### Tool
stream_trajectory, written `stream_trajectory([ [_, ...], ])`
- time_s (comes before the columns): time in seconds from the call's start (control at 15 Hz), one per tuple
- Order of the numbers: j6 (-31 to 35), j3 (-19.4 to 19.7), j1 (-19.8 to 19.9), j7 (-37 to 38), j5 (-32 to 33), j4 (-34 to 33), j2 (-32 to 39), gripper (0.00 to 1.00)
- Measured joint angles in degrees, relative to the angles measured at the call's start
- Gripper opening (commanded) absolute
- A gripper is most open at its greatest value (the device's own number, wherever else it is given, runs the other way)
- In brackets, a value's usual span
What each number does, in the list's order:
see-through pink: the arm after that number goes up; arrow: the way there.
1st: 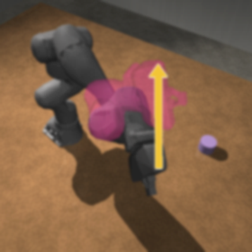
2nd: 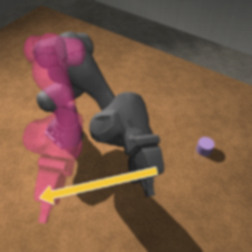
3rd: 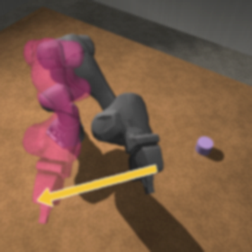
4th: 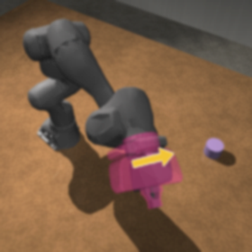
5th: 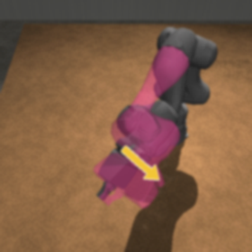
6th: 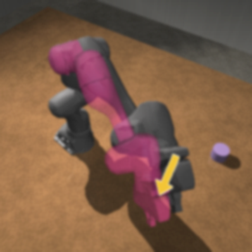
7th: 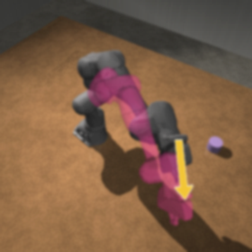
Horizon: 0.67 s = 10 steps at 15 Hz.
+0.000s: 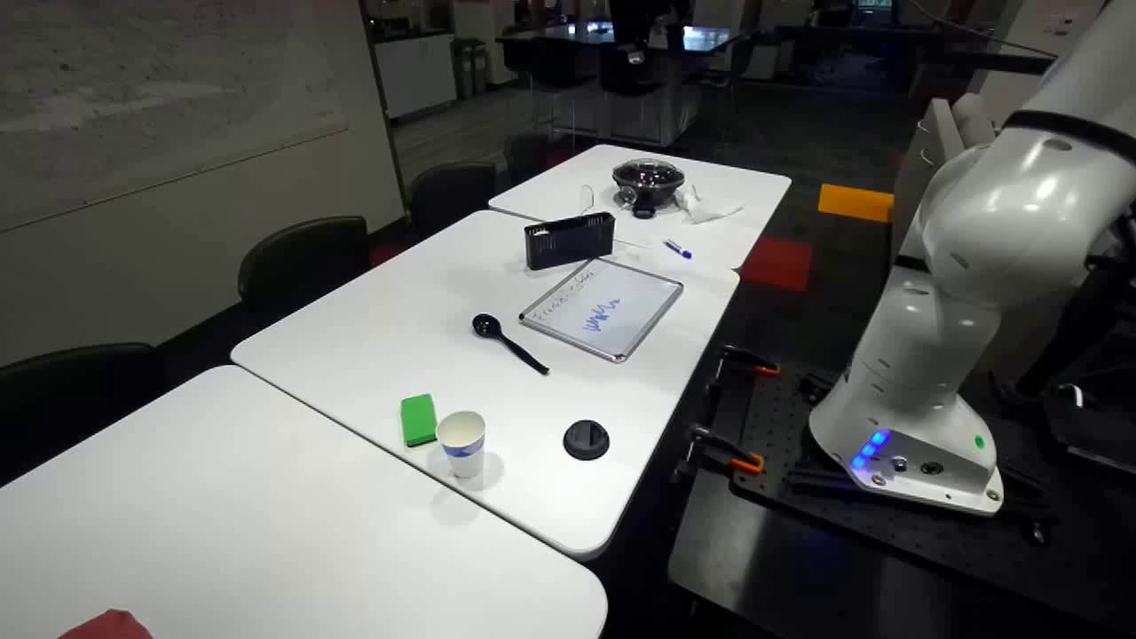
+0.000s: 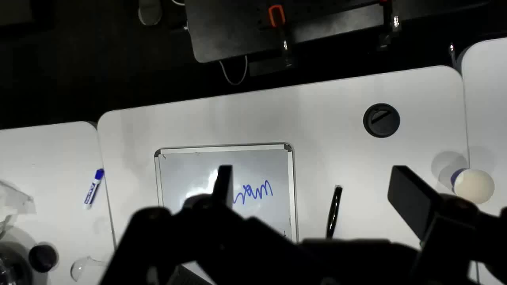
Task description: Put the black lid on top of the white coffee cup on the left side of the table
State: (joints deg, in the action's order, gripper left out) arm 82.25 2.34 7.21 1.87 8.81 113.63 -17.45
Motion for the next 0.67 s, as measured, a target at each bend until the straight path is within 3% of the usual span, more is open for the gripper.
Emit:
stream_trajectory([
  [0.47, 0.3, 0.2, -0.2, 0.0, 0.0, 0.1, 0.1, 1.00],
  [0.67, 6.1, 0.3, -0.4, 0.0, -0.1, 3.0, 0.8, 1.00],
])
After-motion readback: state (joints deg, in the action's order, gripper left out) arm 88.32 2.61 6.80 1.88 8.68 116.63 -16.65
